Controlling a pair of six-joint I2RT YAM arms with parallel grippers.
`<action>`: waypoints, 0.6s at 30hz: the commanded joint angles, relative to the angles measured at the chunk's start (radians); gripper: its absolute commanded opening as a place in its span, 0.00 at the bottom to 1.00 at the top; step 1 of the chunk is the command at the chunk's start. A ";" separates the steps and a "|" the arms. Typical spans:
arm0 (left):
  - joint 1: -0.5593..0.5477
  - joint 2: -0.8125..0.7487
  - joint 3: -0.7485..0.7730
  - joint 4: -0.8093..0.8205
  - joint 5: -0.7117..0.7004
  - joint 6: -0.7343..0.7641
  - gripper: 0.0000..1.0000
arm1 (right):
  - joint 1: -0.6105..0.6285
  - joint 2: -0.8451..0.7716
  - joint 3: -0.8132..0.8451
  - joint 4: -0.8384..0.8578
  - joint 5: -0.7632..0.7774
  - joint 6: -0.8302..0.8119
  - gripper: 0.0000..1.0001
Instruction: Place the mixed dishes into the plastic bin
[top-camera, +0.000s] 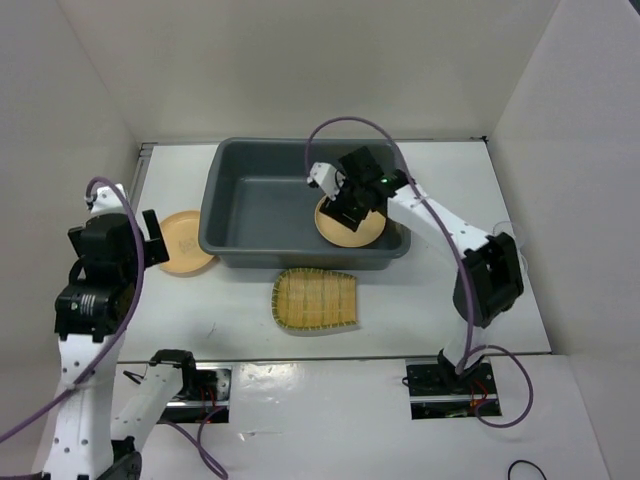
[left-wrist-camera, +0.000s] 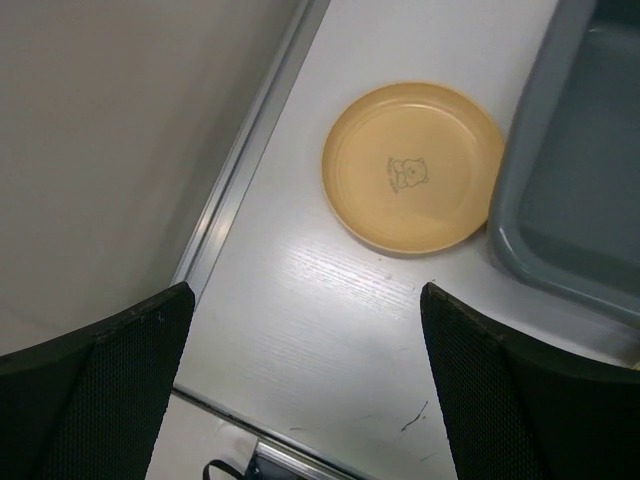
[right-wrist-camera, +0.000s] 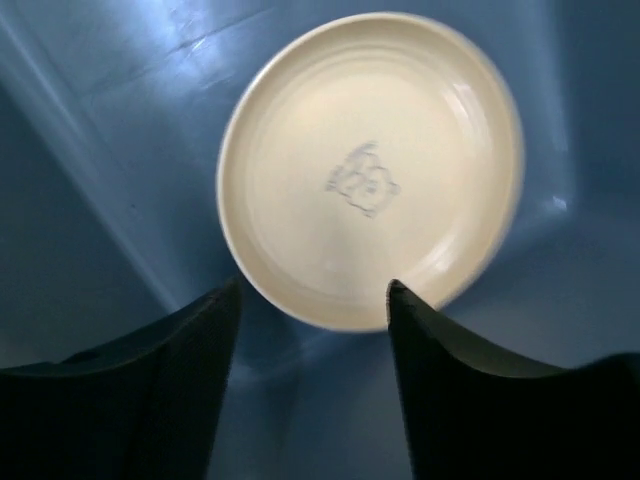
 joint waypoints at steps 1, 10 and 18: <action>0.007 0.071 0.021 0.036 -0.092 -0.074 1.00 | -0.025 -0.196 0.022 0.031 0.075 0.103 0.70; 0.120 0.797 0.377 -0.193 0.224 -0.298 1.00 | -0.151 -0.583 -0.376 0.085 0.143 0.257 0.73; 0.340 0.908 0.299 0.014 0.537 -0.334 1.00 | -0.260 -0.680 -0.509 0.074 0.097 0.352 0.76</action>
